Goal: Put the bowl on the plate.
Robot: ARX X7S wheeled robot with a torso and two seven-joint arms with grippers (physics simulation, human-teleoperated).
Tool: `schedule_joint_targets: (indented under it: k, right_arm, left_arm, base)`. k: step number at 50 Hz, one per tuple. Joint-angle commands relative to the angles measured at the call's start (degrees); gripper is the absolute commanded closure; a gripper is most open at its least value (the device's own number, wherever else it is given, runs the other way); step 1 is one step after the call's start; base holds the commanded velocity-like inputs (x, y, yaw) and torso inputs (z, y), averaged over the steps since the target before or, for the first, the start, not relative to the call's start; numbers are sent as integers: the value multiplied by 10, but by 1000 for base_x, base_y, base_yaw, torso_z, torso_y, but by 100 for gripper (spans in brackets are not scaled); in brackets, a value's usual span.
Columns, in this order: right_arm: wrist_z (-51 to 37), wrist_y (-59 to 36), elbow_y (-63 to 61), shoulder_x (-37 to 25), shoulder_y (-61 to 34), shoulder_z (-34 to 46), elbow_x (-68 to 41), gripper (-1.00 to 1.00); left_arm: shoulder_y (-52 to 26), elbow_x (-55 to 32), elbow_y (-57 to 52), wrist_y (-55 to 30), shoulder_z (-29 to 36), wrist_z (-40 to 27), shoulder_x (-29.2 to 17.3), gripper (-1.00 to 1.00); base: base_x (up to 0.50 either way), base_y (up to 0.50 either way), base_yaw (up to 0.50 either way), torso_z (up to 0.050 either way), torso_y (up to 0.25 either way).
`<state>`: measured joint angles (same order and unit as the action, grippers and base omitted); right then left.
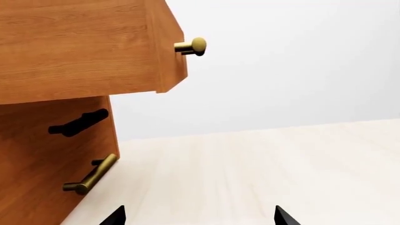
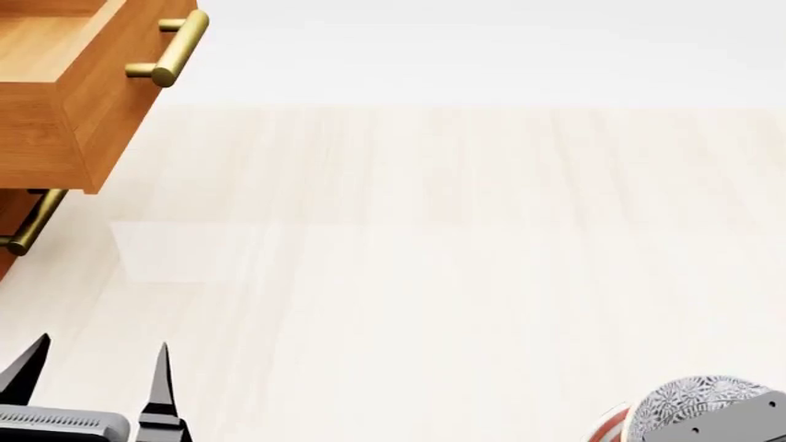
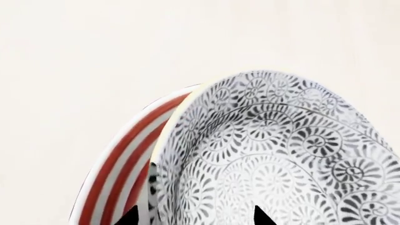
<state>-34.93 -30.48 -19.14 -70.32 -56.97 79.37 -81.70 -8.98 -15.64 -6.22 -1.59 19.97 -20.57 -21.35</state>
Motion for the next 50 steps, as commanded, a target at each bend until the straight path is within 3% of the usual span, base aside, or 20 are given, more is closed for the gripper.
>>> schedule_joint_targets:
  k: [1,50]
  right_arm:
    - [-6,10,-16,-17,1,-6,1,-100]
    - [-50,13,-145,-51,-78,-76,-3,-100]
  left_arm:
    - [-1,-1,-3,-4,2,-1,-1,-100]
    - [0,-3,-8,0,8,-6,-5,-100]
  base:
    - [0,0,0,0,0]
    - [0,0,0,0,0]
